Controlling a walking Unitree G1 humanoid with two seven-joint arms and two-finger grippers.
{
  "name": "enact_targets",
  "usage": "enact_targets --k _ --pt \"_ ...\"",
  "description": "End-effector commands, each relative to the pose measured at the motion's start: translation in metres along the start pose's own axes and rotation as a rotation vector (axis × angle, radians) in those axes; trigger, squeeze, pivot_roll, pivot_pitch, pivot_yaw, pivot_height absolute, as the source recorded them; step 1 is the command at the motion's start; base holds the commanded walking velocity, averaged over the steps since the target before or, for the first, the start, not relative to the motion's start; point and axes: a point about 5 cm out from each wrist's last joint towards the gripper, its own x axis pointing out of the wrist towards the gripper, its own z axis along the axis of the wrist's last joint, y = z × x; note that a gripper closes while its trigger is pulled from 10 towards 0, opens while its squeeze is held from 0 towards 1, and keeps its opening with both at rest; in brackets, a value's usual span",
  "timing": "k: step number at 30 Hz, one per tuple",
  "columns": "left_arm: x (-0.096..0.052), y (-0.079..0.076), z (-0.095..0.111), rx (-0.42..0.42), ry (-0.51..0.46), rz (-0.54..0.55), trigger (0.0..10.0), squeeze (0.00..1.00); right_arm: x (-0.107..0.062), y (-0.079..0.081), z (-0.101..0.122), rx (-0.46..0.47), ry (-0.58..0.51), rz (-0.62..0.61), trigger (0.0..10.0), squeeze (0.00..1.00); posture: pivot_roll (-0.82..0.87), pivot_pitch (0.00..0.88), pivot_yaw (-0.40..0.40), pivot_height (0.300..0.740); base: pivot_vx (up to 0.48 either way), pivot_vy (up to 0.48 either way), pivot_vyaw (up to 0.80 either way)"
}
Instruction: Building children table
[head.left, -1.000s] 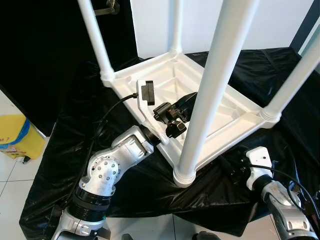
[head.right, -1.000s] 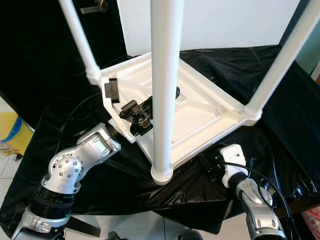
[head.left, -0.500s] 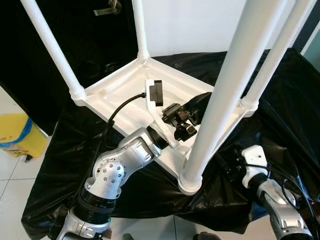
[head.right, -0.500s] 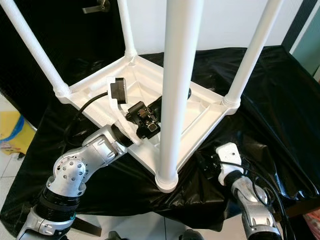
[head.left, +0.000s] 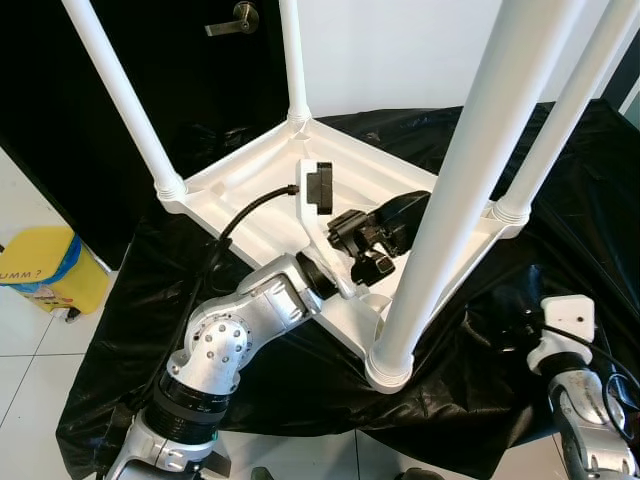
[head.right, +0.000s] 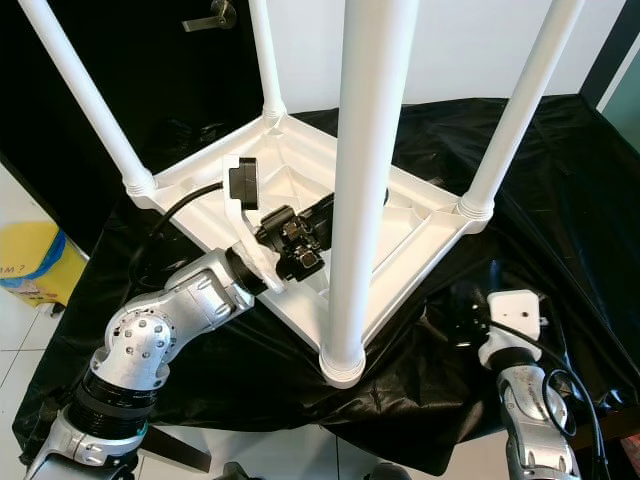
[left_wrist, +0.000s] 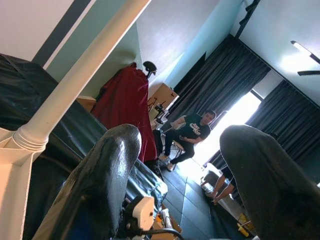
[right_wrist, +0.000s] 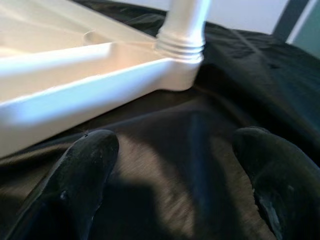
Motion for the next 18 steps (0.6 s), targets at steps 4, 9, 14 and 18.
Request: enact_targets --k 4,9,14,18 --pt "-0.006 -0.031 -0.01 0.018 0.085 -0.576 10.0 0.0 0.024 -0.007 0.005 0.01 0.022 -0.251 10.0 0.0 -0.19 0.074 0.08 0.74 0.0 0.0 0.0" --pt "-0.006 -0.032 -0.01 0.025 0.086 -0.572 10.0 0.0 0.038 -0.003 0.011 0.018 0.013 -0.263 10.0 0.0 -0.17 0.075 0.076 0.74 0.0 0.0 0.0" --pt "-0.001 -0.034 -0.01 0.044 0.072 -0.567 10.0 0.0 0.062 0.005 0.024 0.036 -0.005 -0.242 10.0 0.0 -0.16 0.072 0.066 0.74 0.0 0.0 0.0" --pt "0.007 -0.036 -0.009 0.066 0.051 -0.57 10.0 0.0 0.089 0.01 0.042 0.038 -0.022 -0.257 10.0 0.0 -0.15 0.068 0.059 0.74 0.0 0.0 0.0"
